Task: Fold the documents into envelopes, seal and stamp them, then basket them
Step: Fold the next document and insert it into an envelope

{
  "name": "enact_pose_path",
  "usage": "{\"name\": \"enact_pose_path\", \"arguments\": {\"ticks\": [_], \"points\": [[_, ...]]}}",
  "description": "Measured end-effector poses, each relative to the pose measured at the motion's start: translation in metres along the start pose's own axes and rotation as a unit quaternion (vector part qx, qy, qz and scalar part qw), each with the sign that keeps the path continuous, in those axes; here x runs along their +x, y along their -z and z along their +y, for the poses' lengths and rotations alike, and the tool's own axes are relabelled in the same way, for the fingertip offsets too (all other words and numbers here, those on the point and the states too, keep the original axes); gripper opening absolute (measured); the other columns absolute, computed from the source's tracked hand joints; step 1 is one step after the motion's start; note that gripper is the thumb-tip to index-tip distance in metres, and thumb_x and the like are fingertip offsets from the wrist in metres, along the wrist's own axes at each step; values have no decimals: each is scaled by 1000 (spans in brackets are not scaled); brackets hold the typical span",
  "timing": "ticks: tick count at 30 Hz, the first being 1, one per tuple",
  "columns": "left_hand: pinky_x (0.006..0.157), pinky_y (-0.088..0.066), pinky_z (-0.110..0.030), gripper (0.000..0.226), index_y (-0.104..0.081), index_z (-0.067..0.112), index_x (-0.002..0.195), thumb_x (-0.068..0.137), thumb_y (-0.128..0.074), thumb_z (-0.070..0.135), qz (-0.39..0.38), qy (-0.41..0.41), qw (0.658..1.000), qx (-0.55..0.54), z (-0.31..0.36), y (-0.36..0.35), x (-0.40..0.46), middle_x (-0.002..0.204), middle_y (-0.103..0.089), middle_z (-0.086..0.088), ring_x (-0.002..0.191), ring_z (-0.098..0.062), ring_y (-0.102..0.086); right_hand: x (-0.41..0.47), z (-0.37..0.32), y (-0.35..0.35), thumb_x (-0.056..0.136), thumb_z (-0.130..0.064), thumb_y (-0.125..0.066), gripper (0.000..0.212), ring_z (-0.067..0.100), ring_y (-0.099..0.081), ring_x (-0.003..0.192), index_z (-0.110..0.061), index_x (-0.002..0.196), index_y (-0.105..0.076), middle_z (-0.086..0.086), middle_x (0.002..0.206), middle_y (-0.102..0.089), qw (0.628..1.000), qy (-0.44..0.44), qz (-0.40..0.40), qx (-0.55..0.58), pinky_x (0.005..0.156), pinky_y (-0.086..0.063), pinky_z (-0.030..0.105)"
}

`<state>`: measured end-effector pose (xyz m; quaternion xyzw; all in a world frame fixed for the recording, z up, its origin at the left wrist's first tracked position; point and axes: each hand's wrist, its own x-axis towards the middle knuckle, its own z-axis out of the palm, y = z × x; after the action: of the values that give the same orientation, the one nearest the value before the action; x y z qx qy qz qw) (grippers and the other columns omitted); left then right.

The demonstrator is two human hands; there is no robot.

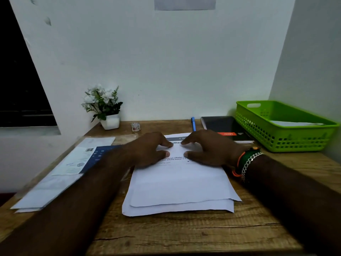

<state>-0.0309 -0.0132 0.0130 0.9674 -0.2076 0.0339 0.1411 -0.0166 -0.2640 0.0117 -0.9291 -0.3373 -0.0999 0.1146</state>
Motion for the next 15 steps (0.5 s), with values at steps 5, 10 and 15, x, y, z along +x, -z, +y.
{"name": "enact_pose_path", "arguments": {"ticks": [5, 10, 15], "points": [[108, -38, -28, 42, -61, 23, 142, 100, -60, 27, 7, -20, 1000, 6, 9, -7, 5, 139, -53, 1, 129, -16, -49, 2, -9, -2, 95, -54, -56, 44, 18, -57, 123, -30, 130, -66, -5, 130, -65, 1000, -11, -16, -24, 105, -46, 40], [101, -43, -42, 29, -70, 26, 119, 101, -50, 36, 26, -44, 999, 16, 29, -22, 14, 119, -53, -3, 119, -24, -50, 5, -17, -5, 97, -57, -45, 41, 22, -63, 105, -33, 122, -67, -4, 107, -67, 998, -6, -3, -66, 87, -51, 39], [99, -46, -34, 31, -74, 18, 119, 100, -59, 38, 42, 27, 998, 25, 27, -10, 8, 120, -58, -3, 117, -22, -57, 4, -14, -6, 96, -45, -51, 33, 22, -62, 115, -30, 122, -66, -5, 122, -69, 997, -10, 19, -77, 94, -49, 36]]}}
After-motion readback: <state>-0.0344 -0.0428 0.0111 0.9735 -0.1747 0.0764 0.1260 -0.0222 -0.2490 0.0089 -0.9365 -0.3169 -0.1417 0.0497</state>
